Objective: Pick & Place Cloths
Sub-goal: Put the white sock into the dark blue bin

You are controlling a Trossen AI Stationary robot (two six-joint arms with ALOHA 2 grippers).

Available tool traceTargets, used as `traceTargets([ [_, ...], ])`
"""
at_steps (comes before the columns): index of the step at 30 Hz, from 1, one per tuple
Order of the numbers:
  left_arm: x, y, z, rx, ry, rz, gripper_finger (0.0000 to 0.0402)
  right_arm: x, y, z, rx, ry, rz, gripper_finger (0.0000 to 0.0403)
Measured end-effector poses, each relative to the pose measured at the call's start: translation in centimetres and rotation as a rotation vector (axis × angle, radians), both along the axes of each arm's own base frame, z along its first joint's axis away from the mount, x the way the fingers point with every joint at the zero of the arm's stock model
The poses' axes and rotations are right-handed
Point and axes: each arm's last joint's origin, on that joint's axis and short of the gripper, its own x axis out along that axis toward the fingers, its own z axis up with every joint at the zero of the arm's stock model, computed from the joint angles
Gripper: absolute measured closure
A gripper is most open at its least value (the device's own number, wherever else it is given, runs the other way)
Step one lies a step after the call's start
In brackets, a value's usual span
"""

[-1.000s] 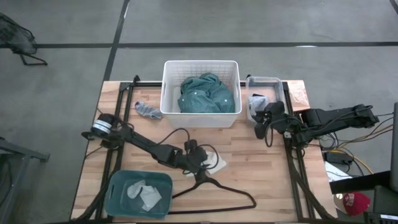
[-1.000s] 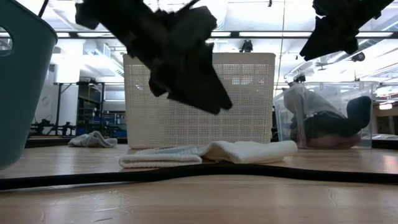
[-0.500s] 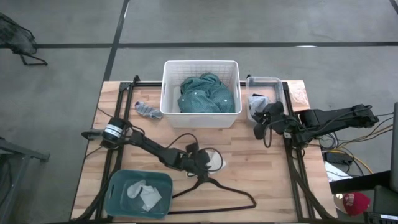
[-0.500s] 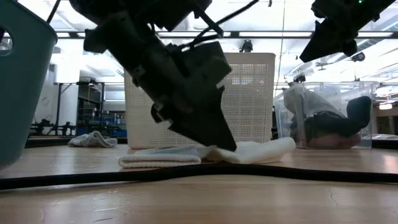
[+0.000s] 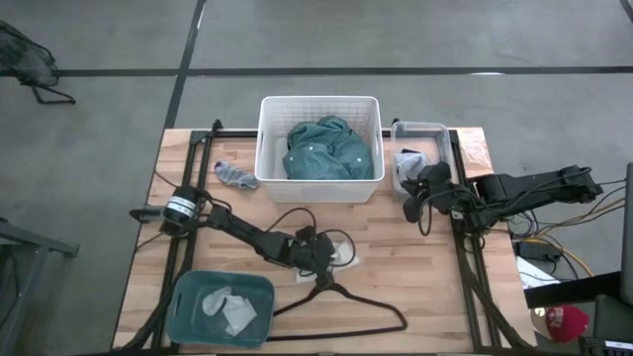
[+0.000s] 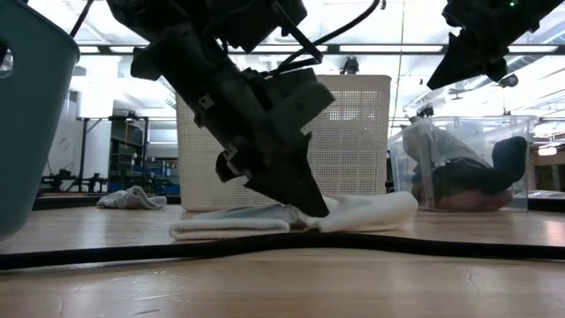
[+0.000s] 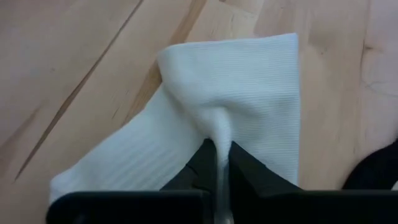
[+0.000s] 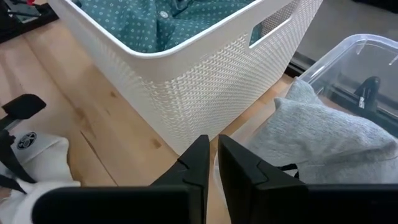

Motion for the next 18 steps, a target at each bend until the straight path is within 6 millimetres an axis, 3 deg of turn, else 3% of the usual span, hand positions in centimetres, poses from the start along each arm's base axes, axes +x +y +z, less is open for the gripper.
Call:
traceTargets([
  [5,-0.6,0.1,2.0,-0.006,-0.019,-0.017,0.0381,0.3,0.1,0.2,-0.037,-0.016,0.036,0.0381],
  [12,-2.8,-0.1,8.9,-0.027,-0.154,-0.04,0.0385,1.2,1.1,0.9,-0.159,-0.097,0.192,0.0394],
  [18,-6.2,-0.6,14.8,-0.071,-0.276,-0.074,0.0385,1.0,2.1,0.7,-0.201,-0.184,0.351,0.0394],
])
